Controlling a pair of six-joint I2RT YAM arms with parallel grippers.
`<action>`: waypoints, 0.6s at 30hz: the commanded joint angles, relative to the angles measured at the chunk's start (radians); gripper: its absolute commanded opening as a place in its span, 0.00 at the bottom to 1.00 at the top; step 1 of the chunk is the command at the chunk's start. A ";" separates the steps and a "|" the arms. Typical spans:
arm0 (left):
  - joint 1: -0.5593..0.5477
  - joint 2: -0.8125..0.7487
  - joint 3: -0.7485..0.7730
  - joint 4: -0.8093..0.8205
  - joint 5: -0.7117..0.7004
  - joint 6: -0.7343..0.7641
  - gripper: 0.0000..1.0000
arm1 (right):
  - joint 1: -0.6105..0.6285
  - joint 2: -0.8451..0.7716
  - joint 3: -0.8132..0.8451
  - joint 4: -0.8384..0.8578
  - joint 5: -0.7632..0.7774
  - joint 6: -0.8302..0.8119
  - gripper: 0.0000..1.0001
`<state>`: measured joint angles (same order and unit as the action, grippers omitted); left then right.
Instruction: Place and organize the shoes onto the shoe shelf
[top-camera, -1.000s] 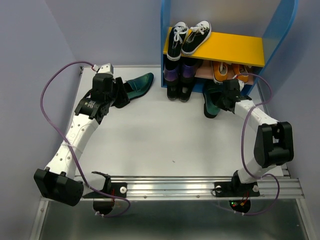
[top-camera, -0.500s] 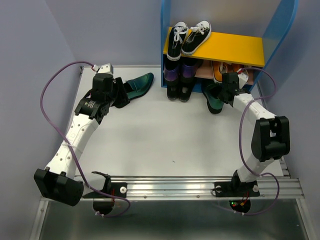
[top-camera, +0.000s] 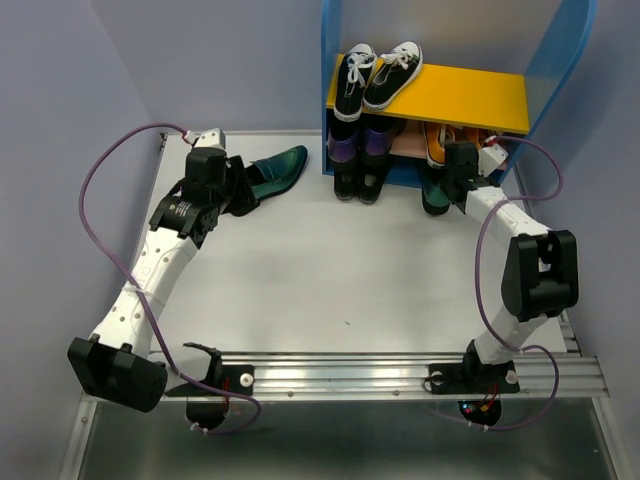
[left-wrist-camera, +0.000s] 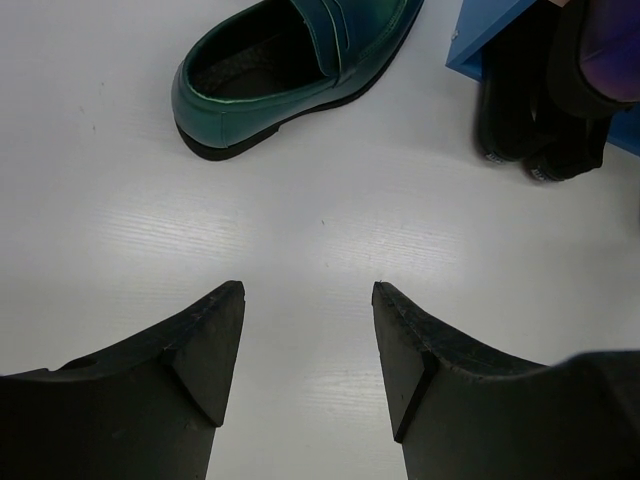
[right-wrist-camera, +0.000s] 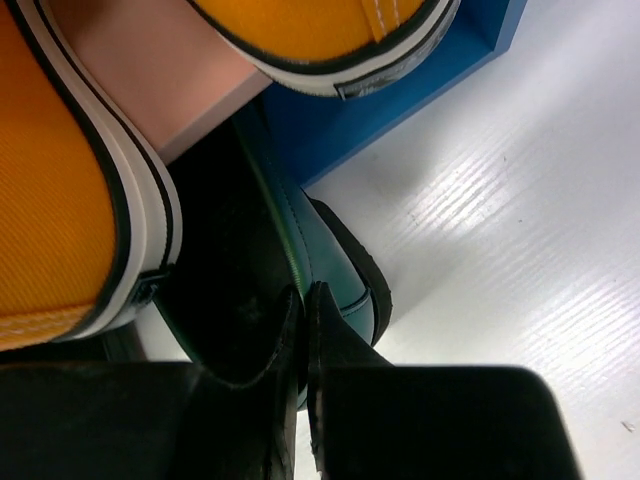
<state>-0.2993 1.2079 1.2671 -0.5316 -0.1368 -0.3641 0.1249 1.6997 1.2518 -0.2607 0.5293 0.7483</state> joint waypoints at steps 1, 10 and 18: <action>0.005 -0.021 -0.002 -0.004 -0.023 0.011 0.65 | -0.004 -0.020 0.020 0.231 0.083 0.071 0.01; 0.005 -0.019 -0.011 -0.001 -0.014 0.020 0.65 | -0.004 0.070 0.009 0.336 0.061 0.083 0.01; 0.005 0.038 0.032 -0.025 -0.056 0.025 0.69 | -0.004 0.023 -0.037 0.345 0.009 0.065 0.61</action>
<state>-0.2993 1.2171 1.2675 -0.5423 -0.1585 -0.3592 0.1234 1.7905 1.2354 -0.0277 0.5411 0.8047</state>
